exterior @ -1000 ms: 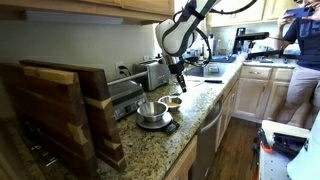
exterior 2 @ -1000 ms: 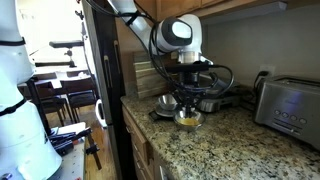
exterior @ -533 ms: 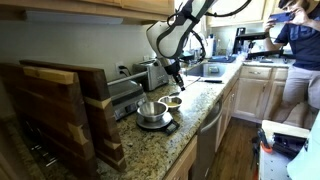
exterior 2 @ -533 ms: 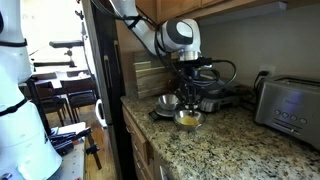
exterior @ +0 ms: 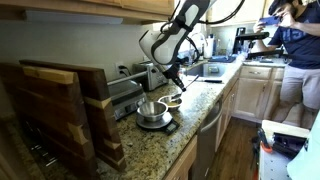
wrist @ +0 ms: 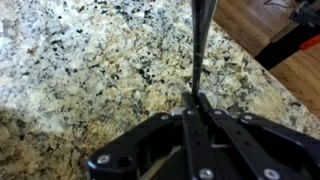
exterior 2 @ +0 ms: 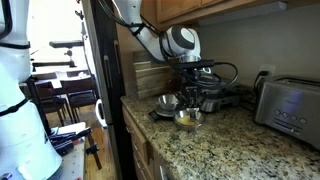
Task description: Use the silver spoon to scoop out the contents in the right bowl into the left bowl
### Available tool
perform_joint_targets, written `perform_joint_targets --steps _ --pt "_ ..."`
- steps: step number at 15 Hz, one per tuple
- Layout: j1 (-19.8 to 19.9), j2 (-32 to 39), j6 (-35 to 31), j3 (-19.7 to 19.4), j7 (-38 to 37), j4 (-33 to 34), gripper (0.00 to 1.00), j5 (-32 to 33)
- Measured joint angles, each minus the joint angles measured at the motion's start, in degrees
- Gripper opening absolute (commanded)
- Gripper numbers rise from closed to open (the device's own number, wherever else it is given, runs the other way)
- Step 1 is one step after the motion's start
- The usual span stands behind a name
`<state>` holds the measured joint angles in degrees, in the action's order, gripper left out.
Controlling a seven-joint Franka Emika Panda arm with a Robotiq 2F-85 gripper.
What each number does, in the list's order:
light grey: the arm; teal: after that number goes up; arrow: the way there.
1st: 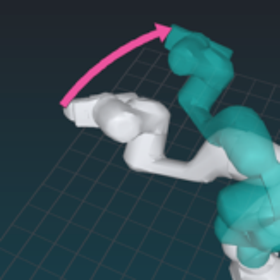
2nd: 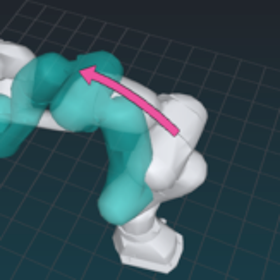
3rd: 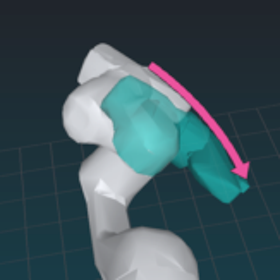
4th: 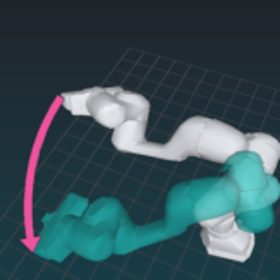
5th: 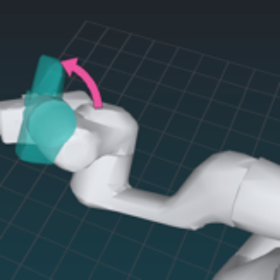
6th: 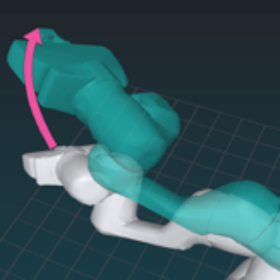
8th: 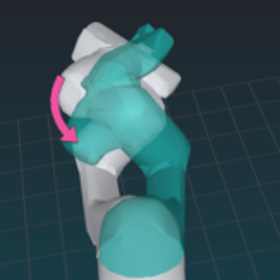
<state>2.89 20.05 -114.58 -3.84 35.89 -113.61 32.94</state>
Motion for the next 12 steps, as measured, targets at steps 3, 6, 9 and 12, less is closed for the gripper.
perform_joint_targets --steps 3,6,9,12 --pt "-0.69 2.94 2.21 0.46 0.00 2.14 0.04 2.34" --pt "-1.56 5.48 4.13 1.12 0.01 4.25 0.04 4.98" --pt "-2.23 7.33 5.33 1.87 0.10 6.04 0.04 7.07" --pt "-2.61 8.59 5.83 2.56 0.24 7.24 0.04 8.50"
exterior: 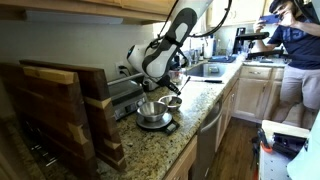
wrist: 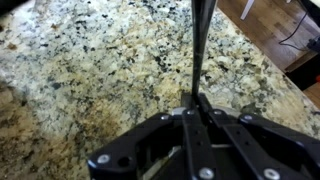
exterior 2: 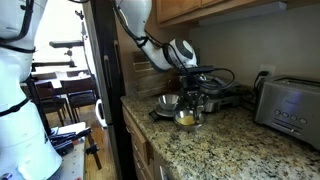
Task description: Use the silver spoon to scoop out the contents in the right bowl into the left bowl
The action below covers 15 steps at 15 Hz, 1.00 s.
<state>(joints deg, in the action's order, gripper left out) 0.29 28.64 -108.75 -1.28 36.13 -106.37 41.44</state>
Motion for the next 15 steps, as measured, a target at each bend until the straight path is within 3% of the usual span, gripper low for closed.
perform_joint_targets --steps 15 --pt "-0.02 1.10 -0.03 1.66 1.67 0.64 0.04 -0.05"
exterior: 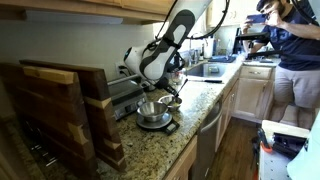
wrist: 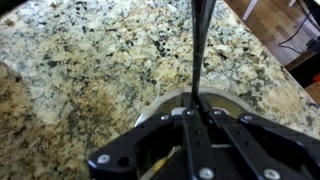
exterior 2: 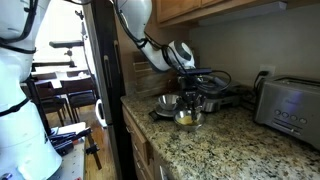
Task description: Use the silver spoon to scoop out the contents in the right bowl into the left bowl
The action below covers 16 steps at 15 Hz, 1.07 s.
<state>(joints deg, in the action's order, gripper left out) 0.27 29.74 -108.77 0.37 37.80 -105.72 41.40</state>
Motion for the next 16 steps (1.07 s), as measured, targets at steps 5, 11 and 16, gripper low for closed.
perform_joint_targets --steps 5,11,16 --pt "0.81 0.02 -0.50 0.02 0.47 0.00 0.04 -2.50" --pt "2.38 0.02 -3.61 0.02 1.97 0.00 0.04 -7.35" --pt "3.18 -0.04 -5.33 -0.01 2.53 -0.01 0.04 -9.14"
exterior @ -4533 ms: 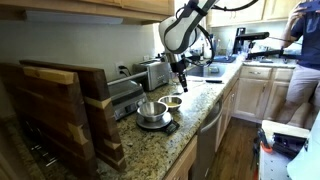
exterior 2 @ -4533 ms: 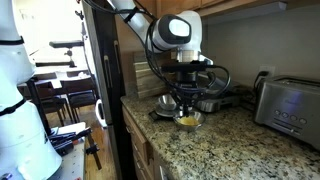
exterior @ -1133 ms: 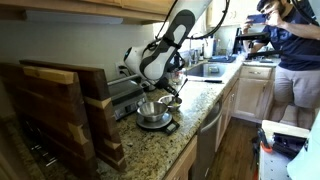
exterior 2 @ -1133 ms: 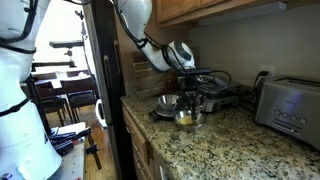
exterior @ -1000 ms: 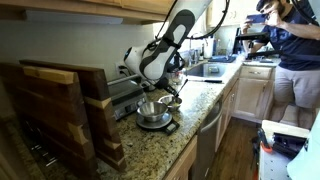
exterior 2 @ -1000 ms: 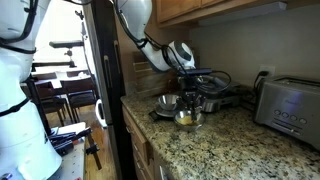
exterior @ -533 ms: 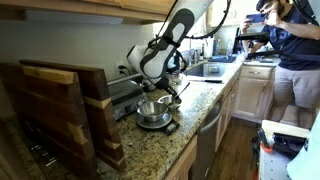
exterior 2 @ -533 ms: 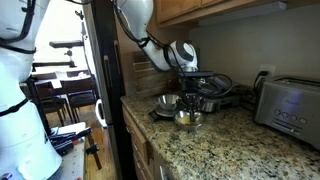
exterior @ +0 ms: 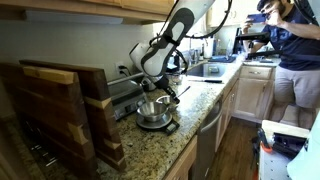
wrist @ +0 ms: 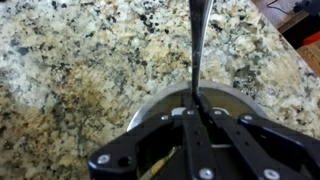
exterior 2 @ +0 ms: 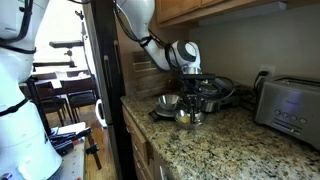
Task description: Use the silver spoon to scoop out the contents in the right bowl into the left bowl
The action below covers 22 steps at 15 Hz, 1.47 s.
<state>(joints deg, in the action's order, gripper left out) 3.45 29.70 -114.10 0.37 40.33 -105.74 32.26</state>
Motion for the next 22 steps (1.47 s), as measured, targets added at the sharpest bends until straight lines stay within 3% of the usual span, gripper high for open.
perform_joint_targets --steps 22 --pt "3.36 -2.86 -8.28 -0.01 6.24 -3.55 0.04 -8.39"
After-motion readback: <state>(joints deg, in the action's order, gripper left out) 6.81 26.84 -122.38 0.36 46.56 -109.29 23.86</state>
